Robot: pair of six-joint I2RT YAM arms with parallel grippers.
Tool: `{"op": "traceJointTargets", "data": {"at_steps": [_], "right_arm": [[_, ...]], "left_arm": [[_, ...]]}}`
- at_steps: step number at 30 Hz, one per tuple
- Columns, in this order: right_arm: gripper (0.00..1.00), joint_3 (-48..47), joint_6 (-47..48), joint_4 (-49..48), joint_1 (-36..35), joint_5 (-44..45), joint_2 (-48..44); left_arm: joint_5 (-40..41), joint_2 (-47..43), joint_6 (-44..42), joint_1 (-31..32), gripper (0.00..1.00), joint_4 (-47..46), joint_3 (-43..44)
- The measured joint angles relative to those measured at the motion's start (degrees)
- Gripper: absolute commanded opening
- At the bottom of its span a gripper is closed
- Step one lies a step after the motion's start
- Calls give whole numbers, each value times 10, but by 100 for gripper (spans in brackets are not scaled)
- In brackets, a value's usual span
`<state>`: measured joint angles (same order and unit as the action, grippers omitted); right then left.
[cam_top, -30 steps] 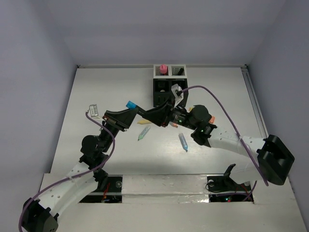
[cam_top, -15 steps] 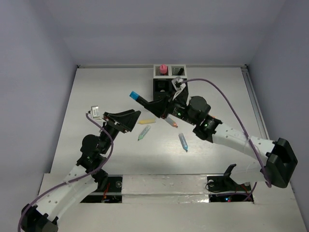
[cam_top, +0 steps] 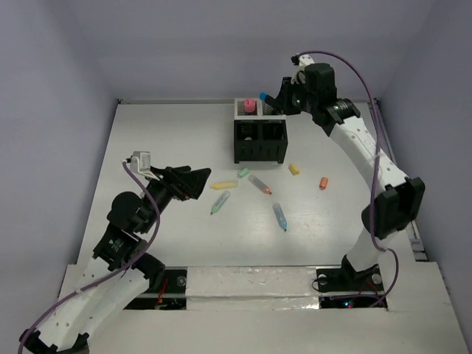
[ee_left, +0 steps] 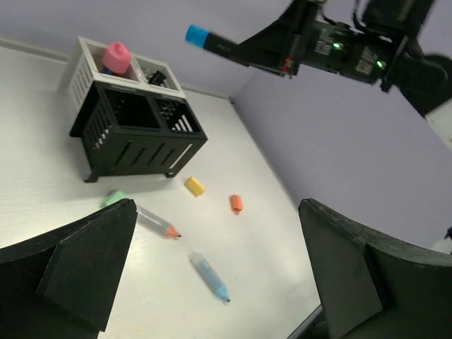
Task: Sort the stationery into containers
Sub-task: Place the pen in the storage box.
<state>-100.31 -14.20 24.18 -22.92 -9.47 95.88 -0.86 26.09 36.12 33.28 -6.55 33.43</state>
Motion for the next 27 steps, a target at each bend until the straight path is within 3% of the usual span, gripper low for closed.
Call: {"op": "traceJointTargets", "data": {"at_steps": [4,10,27], "right_arm": [[0,-82,32,104,19,8,94],[0,-153,55,184,42,21,175],[0,-250,70,199,60,21,267]], "left_arm": [[-7,30,-61,0,99,76,65],[-16,52,-135,0,99,155,103],[-2,71,-194,0,99,182,98]]}}
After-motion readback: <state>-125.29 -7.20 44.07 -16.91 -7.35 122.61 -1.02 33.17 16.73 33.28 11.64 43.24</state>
